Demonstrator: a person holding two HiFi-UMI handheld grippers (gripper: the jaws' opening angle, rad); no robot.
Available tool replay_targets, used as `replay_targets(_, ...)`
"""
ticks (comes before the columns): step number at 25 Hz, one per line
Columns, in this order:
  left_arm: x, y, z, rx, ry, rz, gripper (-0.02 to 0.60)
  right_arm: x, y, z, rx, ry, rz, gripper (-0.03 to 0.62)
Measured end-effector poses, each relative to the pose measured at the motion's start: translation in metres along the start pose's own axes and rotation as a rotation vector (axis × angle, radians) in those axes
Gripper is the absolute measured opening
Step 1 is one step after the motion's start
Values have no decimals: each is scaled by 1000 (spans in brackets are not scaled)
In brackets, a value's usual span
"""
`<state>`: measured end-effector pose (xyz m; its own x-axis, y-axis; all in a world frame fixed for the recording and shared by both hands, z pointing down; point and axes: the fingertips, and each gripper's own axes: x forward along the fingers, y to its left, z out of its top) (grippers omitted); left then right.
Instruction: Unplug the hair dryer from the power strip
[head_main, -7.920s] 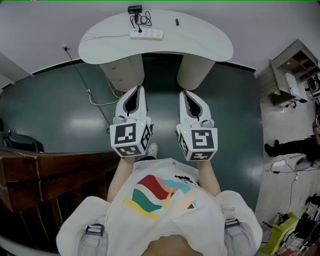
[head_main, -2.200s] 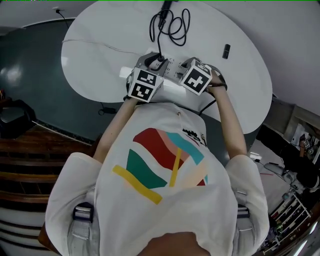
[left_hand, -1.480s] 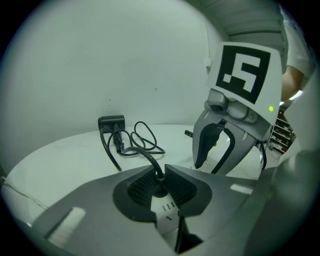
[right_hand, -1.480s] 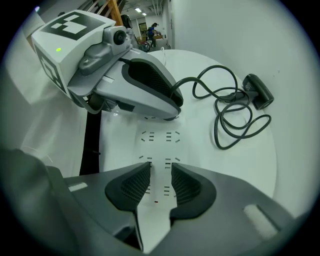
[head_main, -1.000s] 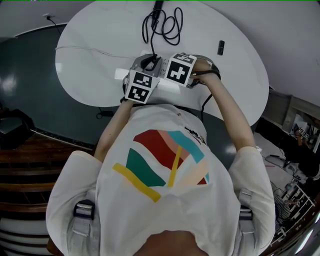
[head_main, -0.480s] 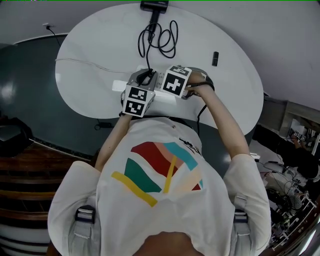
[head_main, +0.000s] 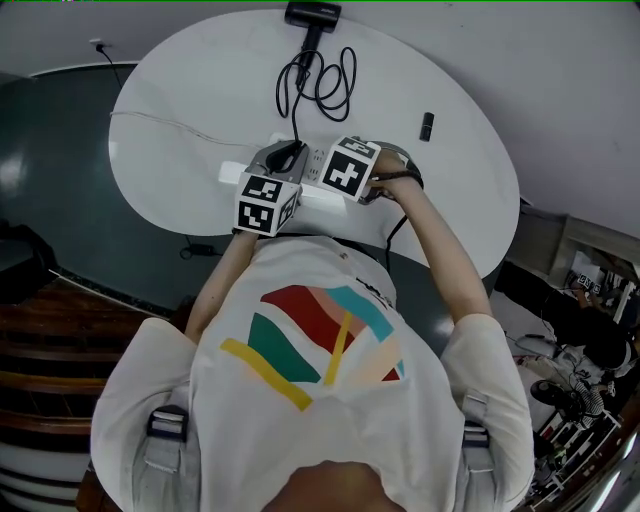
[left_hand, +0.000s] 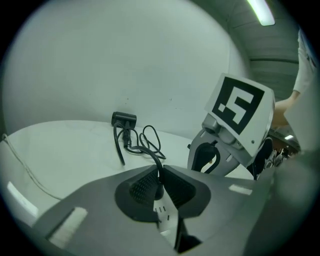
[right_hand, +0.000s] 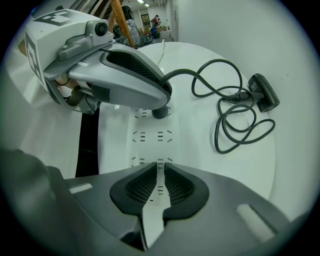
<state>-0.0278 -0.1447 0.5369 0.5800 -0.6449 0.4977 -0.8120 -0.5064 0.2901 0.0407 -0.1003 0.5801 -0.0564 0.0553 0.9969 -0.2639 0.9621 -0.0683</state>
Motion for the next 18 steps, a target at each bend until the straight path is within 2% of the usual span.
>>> replay_targets(8, -4, 3, 9, -91, -21, 7, 28, -4, 0, 4, 19, -30, 12, 67)
replay_targets(9, -7, 2, 15, -112, -54, -9, 28, -4, 1, 5, 21, -36, 10, 67)
replay_targets(10, -16, -4, 35, -146, -139, -45, 28, -4, 2, 5, 19, -40, 8, 67)
replay_targets(11, -31, -14, 70, -173, -273, -91, 28, -3, 4, 3, 11, -39, 3, 64)
replay_targets(12, -45, -25, 114, -143, -404, -115, 28, -2, 3, 3, -1, -38, -6, 63)
replay_targets(13, -54, -34, 153, -40, -481, -105, 31, -2, 3, 3, -8, -44, -15, 61)
replay_targets(14, -58, -40, 175, 77, -502, -81, 34, 0, 5, 3, -9, -59, -21, 61)
replay_targets(15, -61, -41, 182, 140, -501, -66, 34, 2, 8, 4, -4, -79, -26, 61)
replay_targets(18, -69, -26, 186, 158, -516, -34, 34, 3, 4, 4, 13, -125, -48, 61)
